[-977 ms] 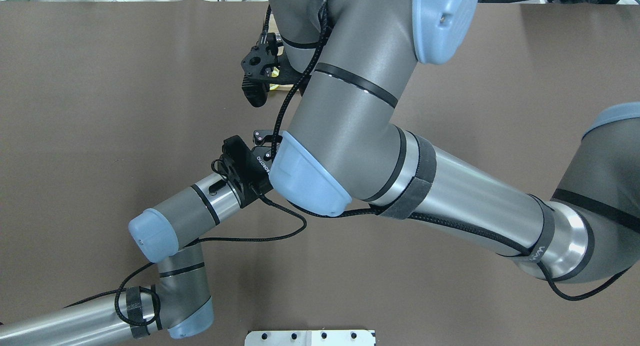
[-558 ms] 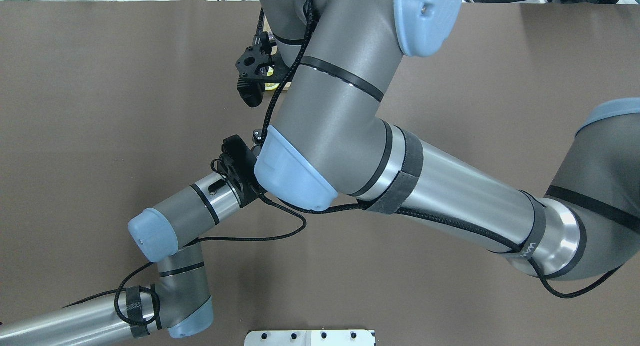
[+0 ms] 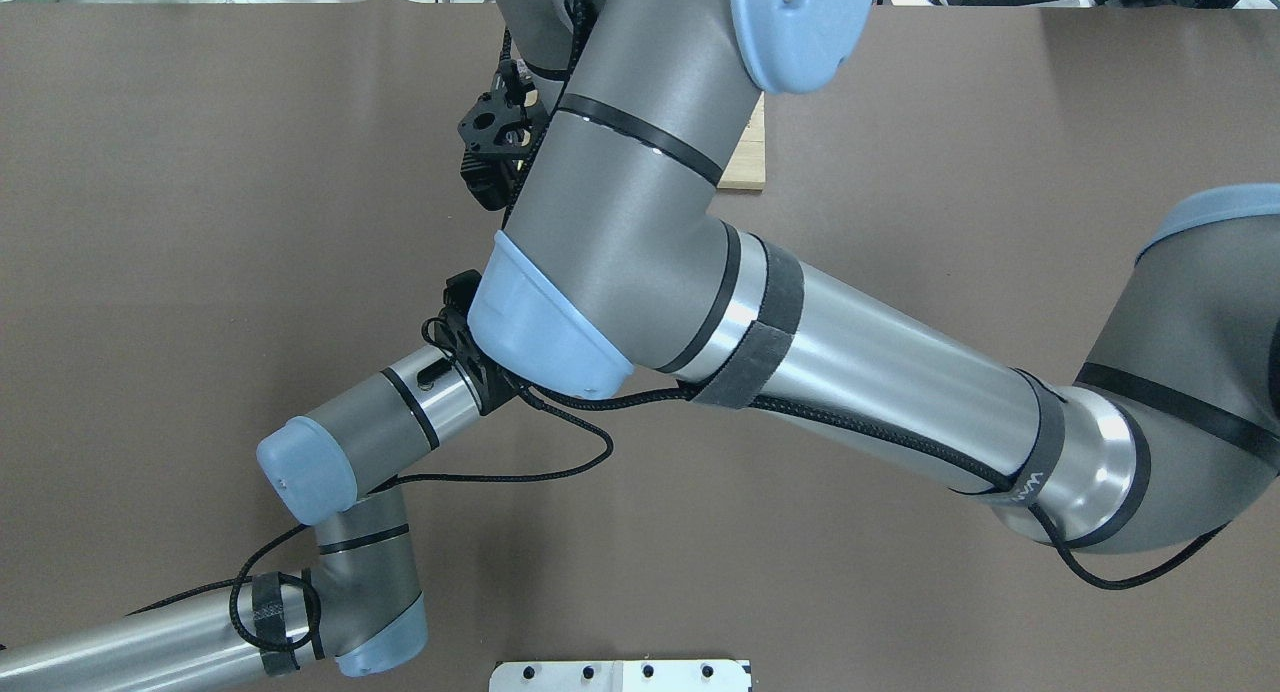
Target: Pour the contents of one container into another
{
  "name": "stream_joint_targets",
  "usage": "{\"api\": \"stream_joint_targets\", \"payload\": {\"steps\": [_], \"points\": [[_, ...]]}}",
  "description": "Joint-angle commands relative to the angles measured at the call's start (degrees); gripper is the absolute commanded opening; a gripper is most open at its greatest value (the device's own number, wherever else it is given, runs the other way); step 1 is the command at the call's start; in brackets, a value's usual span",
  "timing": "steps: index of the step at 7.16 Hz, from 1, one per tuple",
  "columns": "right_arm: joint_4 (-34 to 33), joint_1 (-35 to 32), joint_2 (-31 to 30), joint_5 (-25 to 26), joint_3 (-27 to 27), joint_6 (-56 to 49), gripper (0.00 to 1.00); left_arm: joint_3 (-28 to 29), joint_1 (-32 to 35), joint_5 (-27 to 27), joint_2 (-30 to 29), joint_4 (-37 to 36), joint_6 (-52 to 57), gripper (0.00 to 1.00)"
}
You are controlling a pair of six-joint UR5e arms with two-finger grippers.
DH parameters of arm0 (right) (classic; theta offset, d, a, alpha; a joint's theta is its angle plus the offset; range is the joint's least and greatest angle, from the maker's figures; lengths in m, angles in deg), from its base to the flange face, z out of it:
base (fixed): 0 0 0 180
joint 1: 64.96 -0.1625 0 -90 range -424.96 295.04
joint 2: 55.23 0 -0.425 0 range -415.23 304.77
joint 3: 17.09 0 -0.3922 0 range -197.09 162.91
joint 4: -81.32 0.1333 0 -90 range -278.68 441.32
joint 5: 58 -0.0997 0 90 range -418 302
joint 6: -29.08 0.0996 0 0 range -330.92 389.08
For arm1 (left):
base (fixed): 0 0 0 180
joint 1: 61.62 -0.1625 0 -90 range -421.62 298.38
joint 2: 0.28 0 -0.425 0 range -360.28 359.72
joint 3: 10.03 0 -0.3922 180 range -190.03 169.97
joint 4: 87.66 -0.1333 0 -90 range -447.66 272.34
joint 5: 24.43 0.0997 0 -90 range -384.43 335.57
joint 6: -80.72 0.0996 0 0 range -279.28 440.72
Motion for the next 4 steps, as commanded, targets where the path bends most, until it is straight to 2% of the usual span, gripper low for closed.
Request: {"api": "stream_joint_targets", "payload": {"steps": [1, 4], "points": [[-0.5, 0.0, 0.95, 0.16, -1.71, -0.72, 0.0, 0.04, 0.09, 0.15, 0.0, 0.0, 0.0, 0.0], [-2.26, 0.0, 0.95, 0.77, -1.71, -2.03, 0.0, 0.13, 0.0, 0.94, 0.0, -0.01, -0.09, 0.0]]}}
